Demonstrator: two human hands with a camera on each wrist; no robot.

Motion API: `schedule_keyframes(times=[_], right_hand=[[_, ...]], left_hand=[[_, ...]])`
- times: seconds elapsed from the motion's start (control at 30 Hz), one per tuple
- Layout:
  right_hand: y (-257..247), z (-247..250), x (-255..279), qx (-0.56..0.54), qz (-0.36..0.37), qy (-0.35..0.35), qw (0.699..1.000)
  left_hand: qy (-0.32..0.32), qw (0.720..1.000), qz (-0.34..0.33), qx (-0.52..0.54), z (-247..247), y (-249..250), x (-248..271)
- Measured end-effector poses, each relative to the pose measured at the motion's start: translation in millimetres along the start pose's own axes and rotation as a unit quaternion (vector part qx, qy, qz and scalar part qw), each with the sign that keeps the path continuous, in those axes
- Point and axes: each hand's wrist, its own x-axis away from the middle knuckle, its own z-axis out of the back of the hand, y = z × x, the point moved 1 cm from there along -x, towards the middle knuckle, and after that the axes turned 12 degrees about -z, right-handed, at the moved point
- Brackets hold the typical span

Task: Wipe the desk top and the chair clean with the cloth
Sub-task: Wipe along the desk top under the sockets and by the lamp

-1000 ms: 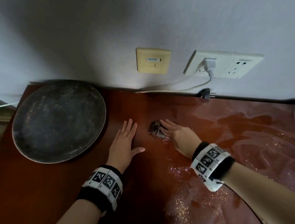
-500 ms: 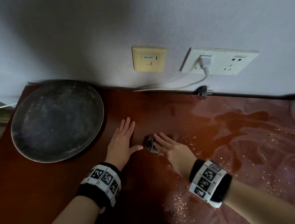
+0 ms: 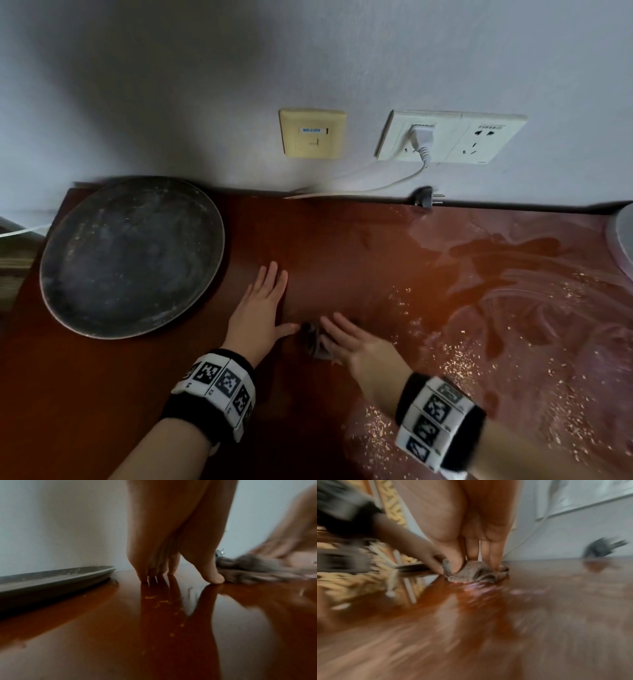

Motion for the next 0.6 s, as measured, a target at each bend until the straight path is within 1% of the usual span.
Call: schedule_keyframes(times=[0.03,0.07,0.1,0.17,0.23,0.3,0.33,0.37,0.43,0.47,0.5,0.53,0.57,0.6], right_hand=[[-2.7,0.6,8.2,-0.01,0.017,-0.021,1.0],[3.0,5.2,9.4,-0.025,0.008,-0.049,0.998],[17.7,5.9,2.6,-0.021,-0.012,-0.042,0.999],[54.2,23.0,-19.0,-0.036,-0.122,0.003,0.992],[87.2,29.6,-36.7,-0.038,-0.234,0.063,0.97],[88.3,25.7,-42.6,-0.056,-0.294,0.066,0.952],[76.1,18.0,-41.9,-0.061,-0.287,0.061,0.954],[57.2,8.1,-37.9,-0.053,-0.241,0.067,0.967],[11.7,-9.3,-16.3,-0.052,-0.095,0.065,0.992],[-6.0,-18.1,-2.7,-0.047,-0.034,0.049,0.997],[-17.7,-22.8,9.5,-0.046,0.013,0.023,0.999],[-22.5,-24.8,17.3,-0.051,0.037,0.013,0.998],[-18.5,-18.0,18.4,-0.075,0.029,0.018,0.997],[-5.9,-9.6,13.2,-0.111,-0.007,0.057,0.992]], left_hand=[[-0.021,1.0,-0.005,-0.004,-0.4,-0.2,2.9],[-0.04,0.999,-0.01,-0.003,-1.3,-0.9,6.2],[-0.056,0.998,-0.014,0.0,-2.2,-1.2,10.0],[-0.075,0.997,-0.02,0.001,-4.2,-1.1,19.0],[-0.077,0.997,-0.019,-0.002,-8.4,0.5,28.2],[-0.074,0.997,-0.012,-0.008,-12.5,4.8,36.7],[-0.071,0.997,-0.009,-0.01,-14.5,7.4,39.7],[-0.068,0.998,-0.006,-0.009,-16.1,9.5,41.9],[-0.06,0.998,-0.001,-0.006,-17.4,12.3,44.4],[-0.059,0.998,-0.001,-0.008,-17.3,13.3,45.1],[-0.061,0.998,-0.002,-0.01,-17.0,14.2,46.0],[-0.064,0.998,-0.003,-0.012,-17.1,15.1,47.7],[-0.066,0.998,-0.002,-0.012,-17.9,16.2,50.0],[-0.067,0.998,0.001,-0.013,-18.9,17.6,53.0]])
